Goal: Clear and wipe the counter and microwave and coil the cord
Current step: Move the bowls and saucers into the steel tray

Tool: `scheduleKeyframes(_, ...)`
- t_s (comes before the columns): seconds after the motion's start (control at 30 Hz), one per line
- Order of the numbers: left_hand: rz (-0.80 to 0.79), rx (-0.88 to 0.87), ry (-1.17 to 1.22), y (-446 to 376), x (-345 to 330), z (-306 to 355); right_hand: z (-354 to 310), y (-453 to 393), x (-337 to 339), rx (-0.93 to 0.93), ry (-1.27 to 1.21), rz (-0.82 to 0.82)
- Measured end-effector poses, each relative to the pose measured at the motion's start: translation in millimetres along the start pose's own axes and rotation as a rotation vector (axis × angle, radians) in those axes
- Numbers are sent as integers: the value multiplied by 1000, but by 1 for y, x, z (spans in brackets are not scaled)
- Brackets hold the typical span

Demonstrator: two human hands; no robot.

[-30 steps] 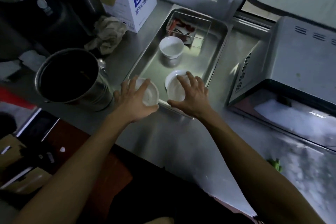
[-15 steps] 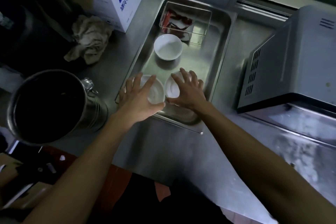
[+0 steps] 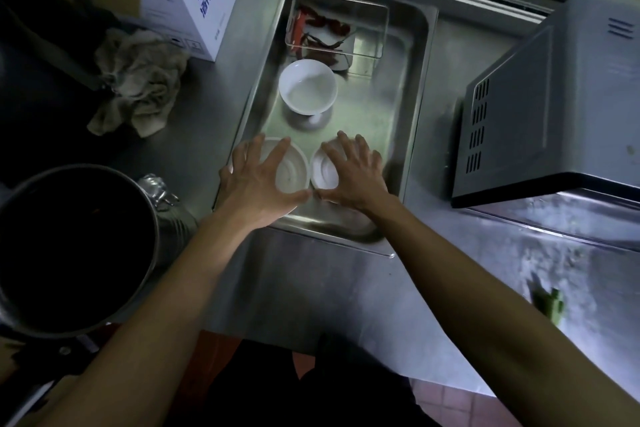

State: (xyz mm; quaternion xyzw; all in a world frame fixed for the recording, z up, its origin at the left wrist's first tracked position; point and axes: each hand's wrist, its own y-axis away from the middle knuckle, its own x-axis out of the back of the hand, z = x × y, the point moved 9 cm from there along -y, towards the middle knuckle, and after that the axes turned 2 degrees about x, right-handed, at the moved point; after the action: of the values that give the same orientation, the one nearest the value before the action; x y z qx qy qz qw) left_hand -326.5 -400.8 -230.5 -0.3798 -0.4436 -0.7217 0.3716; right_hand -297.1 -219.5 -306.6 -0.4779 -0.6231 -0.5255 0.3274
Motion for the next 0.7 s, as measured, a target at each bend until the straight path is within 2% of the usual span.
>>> scheduleKeyframes(0.2, -14, -30, -30, -5, -5, 4, 1, 5, 3, -12, -30, -5)
scheduleKeyframes(0.43, -32, -113, -5, -17, -12, 39, 26, 62, 70, -45, -270, 390)
scheduleKeyframes(0.53, -19, -164, -32, -27, -23, 69, 45, 88, 78, -78, -257, 449)
scheduleKeyframes(0.7, -104, -240, -124, -42, -58, 108, 68, 117, 74, -103, -241, 497)
